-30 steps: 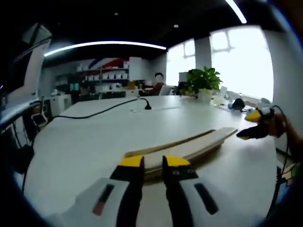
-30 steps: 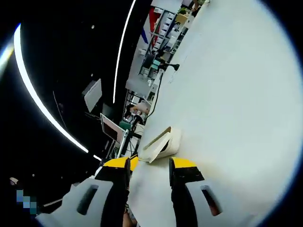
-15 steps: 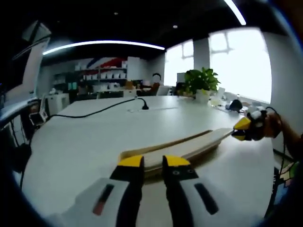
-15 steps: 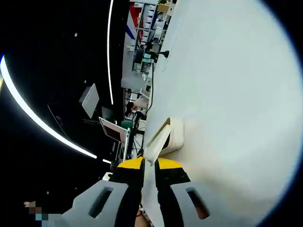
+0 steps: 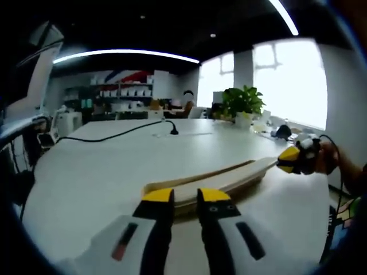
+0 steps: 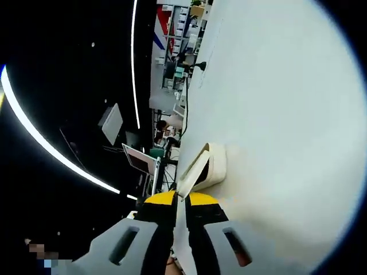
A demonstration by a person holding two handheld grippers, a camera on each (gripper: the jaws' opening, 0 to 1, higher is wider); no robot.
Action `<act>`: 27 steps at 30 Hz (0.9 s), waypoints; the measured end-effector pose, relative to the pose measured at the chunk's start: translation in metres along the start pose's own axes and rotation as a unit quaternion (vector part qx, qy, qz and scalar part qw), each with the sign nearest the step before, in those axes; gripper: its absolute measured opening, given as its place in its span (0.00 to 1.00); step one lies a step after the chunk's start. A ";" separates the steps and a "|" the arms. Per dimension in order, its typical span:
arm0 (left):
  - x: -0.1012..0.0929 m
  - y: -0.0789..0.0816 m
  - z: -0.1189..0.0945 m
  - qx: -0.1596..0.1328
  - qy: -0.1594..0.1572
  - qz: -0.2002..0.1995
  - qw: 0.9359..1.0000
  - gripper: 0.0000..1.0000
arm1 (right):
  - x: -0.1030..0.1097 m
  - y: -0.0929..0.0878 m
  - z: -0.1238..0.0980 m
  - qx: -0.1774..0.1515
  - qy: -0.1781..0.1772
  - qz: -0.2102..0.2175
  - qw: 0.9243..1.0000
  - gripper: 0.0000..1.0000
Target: Arrange the utensils inside the cutlery case until each visible utensil rests in its matching compartment.
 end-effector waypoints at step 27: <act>-0.018 0.004 0.004 0.020 -0.004 0.155 0.988 0.56 | 0.020 0.014 -0.004 -0.041 0.120 -0.099 0.987 0.03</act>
Point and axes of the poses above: the point that each gripper's makers call its tool centre point, and the gripper's own axes: z roughly forward along the fingers, x roughly to its left, y roughly out of its top, the point moved 3 cm from there along -z, roughly backward along the fingers, and after that the axes turned 5 degrees about z, right-handed, at the moved point
